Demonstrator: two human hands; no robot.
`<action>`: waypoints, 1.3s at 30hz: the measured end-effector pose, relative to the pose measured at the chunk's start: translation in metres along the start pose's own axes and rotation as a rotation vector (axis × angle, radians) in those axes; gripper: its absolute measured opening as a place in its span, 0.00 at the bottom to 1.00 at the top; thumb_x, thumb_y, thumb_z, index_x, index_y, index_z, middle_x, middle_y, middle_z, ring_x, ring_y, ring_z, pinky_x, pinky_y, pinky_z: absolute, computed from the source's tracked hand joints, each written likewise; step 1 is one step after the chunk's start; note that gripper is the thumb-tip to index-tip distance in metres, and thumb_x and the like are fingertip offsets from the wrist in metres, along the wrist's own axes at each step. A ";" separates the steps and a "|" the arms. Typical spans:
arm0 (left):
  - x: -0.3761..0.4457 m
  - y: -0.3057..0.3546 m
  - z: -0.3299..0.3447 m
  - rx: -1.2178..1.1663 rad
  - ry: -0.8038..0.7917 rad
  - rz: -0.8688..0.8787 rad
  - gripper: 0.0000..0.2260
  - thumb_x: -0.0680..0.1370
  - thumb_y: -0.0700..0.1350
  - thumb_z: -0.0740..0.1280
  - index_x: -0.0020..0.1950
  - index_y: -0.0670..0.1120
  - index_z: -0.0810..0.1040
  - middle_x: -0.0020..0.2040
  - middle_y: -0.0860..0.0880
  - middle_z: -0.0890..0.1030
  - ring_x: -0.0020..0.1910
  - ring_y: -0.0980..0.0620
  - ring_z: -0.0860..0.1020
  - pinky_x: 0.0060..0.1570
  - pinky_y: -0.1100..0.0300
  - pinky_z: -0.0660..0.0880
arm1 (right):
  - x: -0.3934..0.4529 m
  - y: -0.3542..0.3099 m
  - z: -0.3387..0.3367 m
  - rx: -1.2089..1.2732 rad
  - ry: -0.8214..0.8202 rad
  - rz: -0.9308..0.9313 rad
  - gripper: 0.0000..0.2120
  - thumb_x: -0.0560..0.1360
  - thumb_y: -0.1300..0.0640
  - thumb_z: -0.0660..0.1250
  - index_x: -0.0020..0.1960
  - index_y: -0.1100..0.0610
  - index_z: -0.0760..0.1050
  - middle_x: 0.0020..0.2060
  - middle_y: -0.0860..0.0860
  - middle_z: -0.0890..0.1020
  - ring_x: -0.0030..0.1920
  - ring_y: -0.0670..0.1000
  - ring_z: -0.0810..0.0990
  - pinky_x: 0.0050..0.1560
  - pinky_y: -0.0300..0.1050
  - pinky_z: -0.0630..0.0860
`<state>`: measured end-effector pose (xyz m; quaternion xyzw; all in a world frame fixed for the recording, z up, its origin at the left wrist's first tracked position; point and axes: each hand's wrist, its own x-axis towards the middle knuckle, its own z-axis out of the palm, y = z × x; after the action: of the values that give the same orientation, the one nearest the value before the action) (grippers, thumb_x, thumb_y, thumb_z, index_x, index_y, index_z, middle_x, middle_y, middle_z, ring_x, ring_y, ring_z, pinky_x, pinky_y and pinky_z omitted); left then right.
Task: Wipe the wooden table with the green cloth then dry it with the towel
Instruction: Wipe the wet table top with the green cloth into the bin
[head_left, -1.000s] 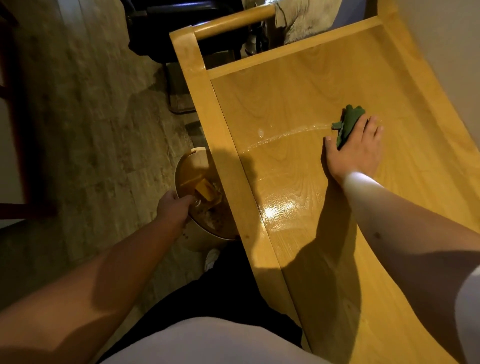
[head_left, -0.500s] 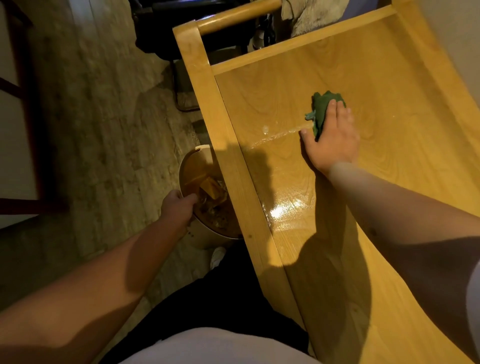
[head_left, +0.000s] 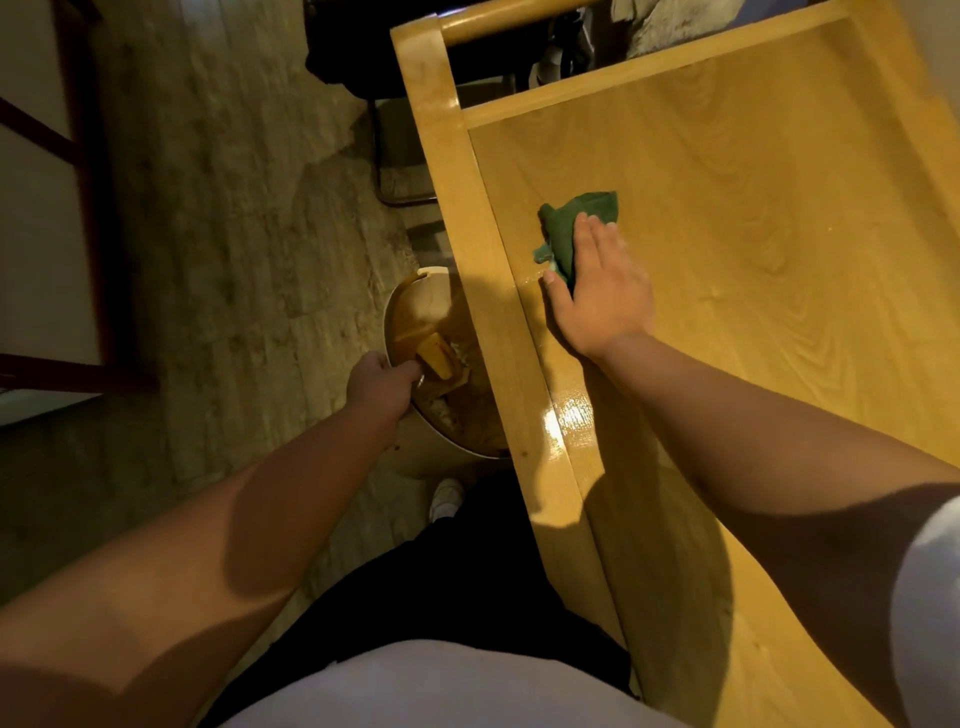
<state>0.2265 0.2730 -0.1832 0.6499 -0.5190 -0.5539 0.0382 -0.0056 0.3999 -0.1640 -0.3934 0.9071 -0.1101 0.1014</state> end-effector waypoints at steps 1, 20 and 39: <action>0.000 0.001 -0.001 -0.001 0.001 0.001 0.10 0.73 0.40 0.69 0.39 0.46 0.67 0.37 0.45 0.72 0.33 0.48 0.71 0.29 0.58 0.66 | -0.002 -0.006 0.002 0.005 -0.002 -0.023 0.33 0.81 0.40 0.50 0.79 0.58 0.51 0.78 0.57 0.60 0.78 0.57 0.55 0.73 0.53 0.58; -0.002 0.002 -0.014 -0.087 -0.023 -0.046 0.09 0.73 0.42 0.70 0.50 0.48 0.75 0.50 0.43 0.81 0.47 0.44 0.81 0.43 0.50 0.80 | -0.046 -0.098 0.038 0.223 -0.018 -0.291 0.22 0.77 0.57 0.65 0.71 0.56 0.70 0.61 0.56 0.77 0.58 0.59 0.76 0.54 0.52 0.77; -0.004 0.004 -0.065 -0.025 -0.013 -0.082 0.05 0.76 0.43 0.69 0.45 0.47 0.72 0.44 0.43 0.78 0.37 0.48 0.78 0.30 0.59 0.74 | -0.102 -0.143 0.040 1.464 -0.379 0.864 0.10 0.79 0.60 0.65 0.59 0.56 0.79 0.49 0.57 0.83 0.50 0.58 0.83 0.48 0.53 0.82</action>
<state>0.2741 0.2402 -0.1533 0.6666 -0.4852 -0.5655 0.0201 0.1725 0.3753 -0.1527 0.1377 0.6461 -0.5501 0.5109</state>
